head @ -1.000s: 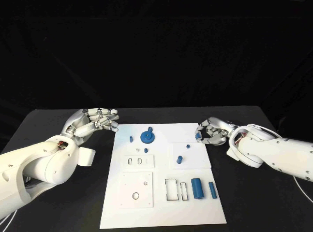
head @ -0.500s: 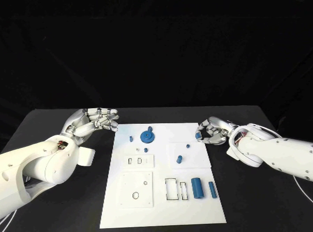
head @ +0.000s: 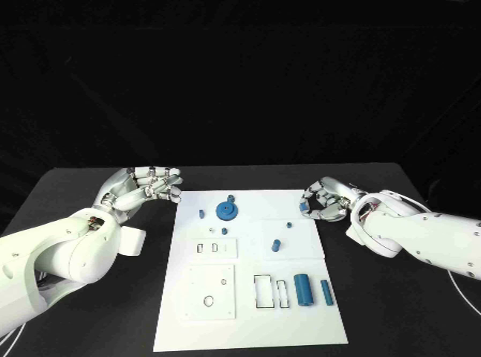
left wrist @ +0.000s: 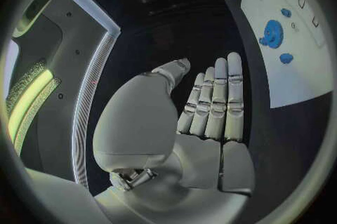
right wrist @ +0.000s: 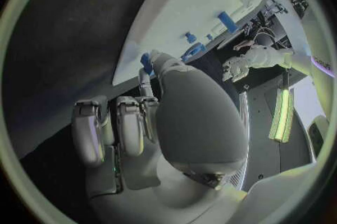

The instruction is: Assemble the parts on the task board

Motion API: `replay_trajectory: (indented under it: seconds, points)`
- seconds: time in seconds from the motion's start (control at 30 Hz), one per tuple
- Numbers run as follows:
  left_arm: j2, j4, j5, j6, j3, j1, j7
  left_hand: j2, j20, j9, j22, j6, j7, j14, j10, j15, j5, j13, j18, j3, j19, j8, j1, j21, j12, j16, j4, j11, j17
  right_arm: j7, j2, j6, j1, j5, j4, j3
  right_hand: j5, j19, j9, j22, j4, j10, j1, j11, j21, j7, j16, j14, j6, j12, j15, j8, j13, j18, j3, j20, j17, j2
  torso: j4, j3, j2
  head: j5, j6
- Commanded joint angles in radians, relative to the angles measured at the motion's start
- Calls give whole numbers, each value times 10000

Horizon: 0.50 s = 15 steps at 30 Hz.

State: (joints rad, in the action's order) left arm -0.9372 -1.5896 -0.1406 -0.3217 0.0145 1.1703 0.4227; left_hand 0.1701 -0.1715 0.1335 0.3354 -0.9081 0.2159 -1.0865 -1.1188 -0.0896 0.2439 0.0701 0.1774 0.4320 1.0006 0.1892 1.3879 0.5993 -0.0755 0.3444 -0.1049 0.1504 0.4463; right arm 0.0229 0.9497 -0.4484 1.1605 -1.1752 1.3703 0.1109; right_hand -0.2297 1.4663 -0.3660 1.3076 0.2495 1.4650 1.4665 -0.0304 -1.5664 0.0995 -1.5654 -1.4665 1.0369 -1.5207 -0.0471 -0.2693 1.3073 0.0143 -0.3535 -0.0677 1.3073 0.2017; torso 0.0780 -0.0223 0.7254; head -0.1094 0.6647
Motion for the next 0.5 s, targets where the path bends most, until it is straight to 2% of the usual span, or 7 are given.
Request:
replay_trajectory:
  seconds: [0.03,0.3,0.5]
  points:
    - [4,-27,-35,169,-8,9,39,41,5,-15,9,-93,9,12,-39,29,-32,-3,10,74,-70,-7,-55,36,-21,43,2,-1,15,-98,-27,-366,-8,-18,39,0,-78,1045,-81,2632,52,705,-198,91,-44,-64,-54,-1043,133,-66,-99,-115,2240,-143,-22,118,2635,3,2,3,-1,2,11]
    - [-2,-25,-35,174,-8,9,24,40,2,-16,42,-92,15,41,-32,25,-35,-5,7,89,-99,-9,-66,83,-13,55,0,5,38,-322,-55,-721,-7,-26,276,-1,-362,1045,-168,2632,176,780,-438,188,-44,-166,-54,-1043,198,-146,-192,-316,2317,-143,-40,214,2635,-48,1,8,-6,15,34]
    - [1,-18,-35,175,-7,9,10,37,2,-16,56,-92,16,50,-33,24,-34,-6,7,99,-113,-10,-67,104,-12,62,1,6,50,-845,-13,-1028,31,-18,1038,-8,-520,1045,-199,2632,237,822,-563,211,-44,-182,-54,-1043,174,-196,-209,-382,2363,-143,-49,242,2635,-57,-12,1,-16,55,73]
